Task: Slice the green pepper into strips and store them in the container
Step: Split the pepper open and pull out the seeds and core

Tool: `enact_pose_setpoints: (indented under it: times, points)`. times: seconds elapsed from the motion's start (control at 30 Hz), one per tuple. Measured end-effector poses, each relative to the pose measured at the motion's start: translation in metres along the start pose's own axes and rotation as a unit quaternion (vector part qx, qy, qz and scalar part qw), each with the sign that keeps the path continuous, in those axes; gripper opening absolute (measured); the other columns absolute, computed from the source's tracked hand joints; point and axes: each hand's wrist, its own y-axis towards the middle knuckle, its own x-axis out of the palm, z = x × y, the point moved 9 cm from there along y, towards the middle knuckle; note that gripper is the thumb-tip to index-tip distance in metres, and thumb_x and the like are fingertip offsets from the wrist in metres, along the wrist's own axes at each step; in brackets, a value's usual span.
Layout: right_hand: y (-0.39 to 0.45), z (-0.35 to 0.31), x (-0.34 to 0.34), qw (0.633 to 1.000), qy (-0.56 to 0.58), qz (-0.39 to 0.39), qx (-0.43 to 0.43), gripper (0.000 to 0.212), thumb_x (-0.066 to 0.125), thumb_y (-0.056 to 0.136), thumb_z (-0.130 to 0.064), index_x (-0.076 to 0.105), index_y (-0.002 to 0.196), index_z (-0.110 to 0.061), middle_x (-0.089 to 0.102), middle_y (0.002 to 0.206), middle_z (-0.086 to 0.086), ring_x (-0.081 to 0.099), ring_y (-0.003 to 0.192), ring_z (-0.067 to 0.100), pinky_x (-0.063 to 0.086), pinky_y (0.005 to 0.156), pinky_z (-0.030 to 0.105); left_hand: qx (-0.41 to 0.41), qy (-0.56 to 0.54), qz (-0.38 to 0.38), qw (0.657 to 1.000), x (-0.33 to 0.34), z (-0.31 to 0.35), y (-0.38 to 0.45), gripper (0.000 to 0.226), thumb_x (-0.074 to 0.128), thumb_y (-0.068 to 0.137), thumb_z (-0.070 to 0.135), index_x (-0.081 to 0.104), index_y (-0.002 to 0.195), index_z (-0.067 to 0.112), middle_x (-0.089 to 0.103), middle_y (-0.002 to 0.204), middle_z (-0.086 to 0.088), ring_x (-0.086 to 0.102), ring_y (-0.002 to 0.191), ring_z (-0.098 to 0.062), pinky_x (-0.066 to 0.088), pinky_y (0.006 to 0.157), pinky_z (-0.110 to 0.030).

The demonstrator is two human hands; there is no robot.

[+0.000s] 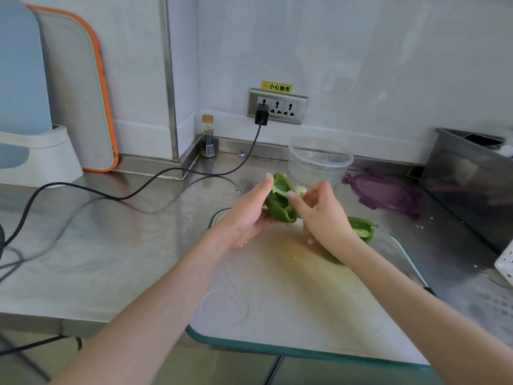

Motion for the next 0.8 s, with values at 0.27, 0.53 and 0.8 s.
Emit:
enact_pose_setpoints:
  times: [0.27, 0.53, 0.8]
  points:
    - [-0.011, 0.000, 0.035, 0.990, 0.033, -0.120, 0.069, 0.015, 0.047, 0.097, -0.025, 0.040, 0.107, -0.015, 0.059, 0.068, 0.007, 0.052, 0.043, 0.014, 0.040, 0.033, 0.020, 0.072, 0.074, 0.014, 0.995, -0.007, 0.013, -0.005, 0.038, 0.055, 0.085, -0.009, 0.068, 0.109, 0.018, 0.067, 0.116, -0.008, 0.061, 0.112, -0.023, 0.051, 0.094, -0.038]
    - [-0.005, 0.004, 0.012, 0.975, -0.191, -0.113, 0.018, 0.028, 0.044, 0.099, -0.016, 0.062, 0.119, -0.015, 0.066, 0.108, 0.008, 0.061, 0.097, 0.024, 0.041, 0.080, 0.024, 0.182, 0.440, 0.087, 0.875, -0.007, 0.028, -0.022, 0.026, 0.065, 0.087, 0.020, 0.065, 0.111, 0.029, 0.066, 0.109, 0.014, 0.058, 0.100, 0.000, 0.042, 0.081, -0.007]
    - [0.003, 0.009, -0.069, 0.983, -0.183, 0.028, 0.001, 0.026, 0.040, 0.098, -0.016, 0.062, 0.111, -0.019, 0.060, 0.094, 0.003, 0.055, 0.077, 0.016, 0.040, 0.062, 0.020, 0.137, 0.385, 0.125, 0.904, -0.016, 0.026, -0.027, 0.015, 0.050, 0.095, 0.024, 0.063, 0.097, 0.017, 0.064, 0.091, 0.004, 0.058, 0.085, -0.007, 0.041, 0.064, -0.010]
